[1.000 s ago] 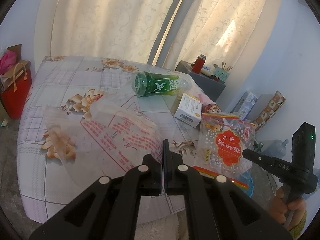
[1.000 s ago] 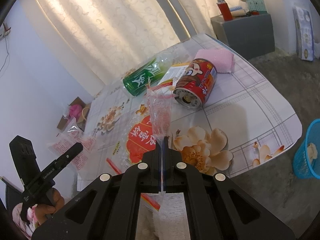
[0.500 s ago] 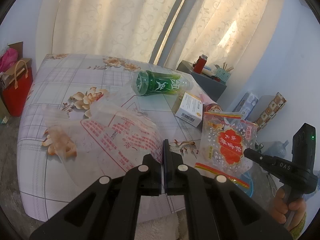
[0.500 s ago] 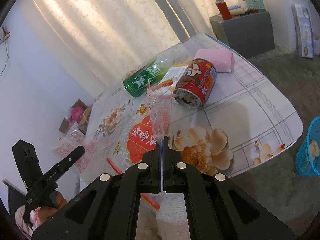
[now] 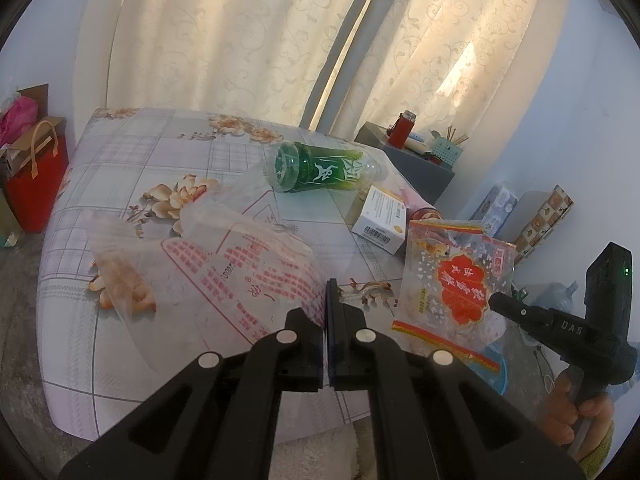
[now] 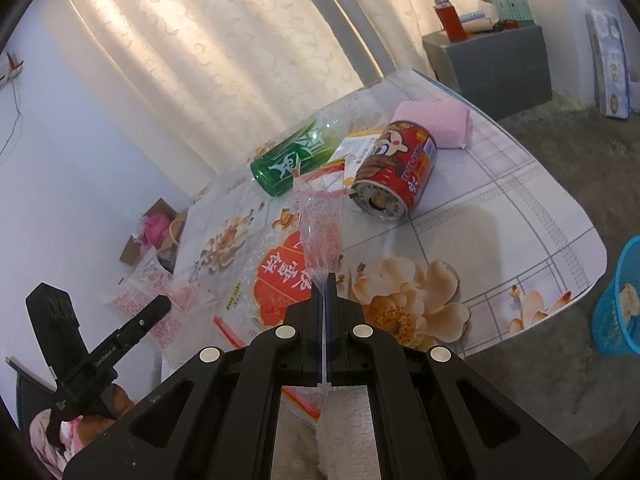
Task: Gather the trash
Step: 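Hold the bags in both tools above the table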
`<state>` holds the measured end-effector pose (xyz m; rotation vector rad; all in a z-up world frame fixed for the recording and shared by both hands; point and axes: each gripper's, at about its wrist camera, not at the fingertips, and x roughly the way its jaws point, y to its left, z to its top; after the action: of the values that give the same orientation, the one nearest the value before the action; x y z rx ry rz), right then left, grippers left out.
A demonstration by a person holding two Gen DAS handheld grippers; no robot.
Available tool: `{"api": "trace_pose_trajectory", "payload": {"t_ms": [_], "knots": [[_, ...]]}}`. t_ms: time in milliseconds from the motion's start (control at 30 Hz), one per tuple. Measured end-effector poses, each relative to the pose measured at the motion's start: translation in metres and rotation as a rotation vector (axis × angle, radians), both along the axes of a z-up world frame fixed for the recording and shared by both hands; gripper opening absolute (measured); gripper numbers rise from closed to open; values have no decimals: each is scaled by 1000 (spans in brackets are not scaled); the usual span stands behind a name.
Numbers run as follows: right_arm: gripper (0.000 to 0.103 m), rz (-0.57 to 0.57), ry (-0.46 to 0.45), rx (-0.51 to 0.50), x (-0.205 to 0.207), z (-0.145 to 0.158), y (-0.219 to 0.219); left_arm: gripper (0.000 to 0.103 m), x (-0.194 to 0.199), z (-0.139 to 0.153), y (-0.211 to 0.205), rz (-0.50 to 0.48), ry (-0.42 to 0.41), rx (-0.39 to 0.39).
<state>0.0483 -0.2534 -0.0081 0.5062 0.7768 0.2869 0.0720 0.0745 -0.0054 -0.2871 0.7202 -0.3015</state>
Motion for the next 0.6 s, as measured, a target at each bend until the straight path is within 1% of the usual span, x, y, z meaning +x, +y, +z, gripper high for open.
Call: {"api": "trace_pose_trajectory", "payload": {"t_ms": [400, 600], "knots": [[0, -28, -21, -8, -2, 11, -9, 1, -3, 4, 2, 0, -7, -11], [0, -34, -36, -10, -5, 16, -13, 1, -7, 10, 0, -3, -26, -15]]}}
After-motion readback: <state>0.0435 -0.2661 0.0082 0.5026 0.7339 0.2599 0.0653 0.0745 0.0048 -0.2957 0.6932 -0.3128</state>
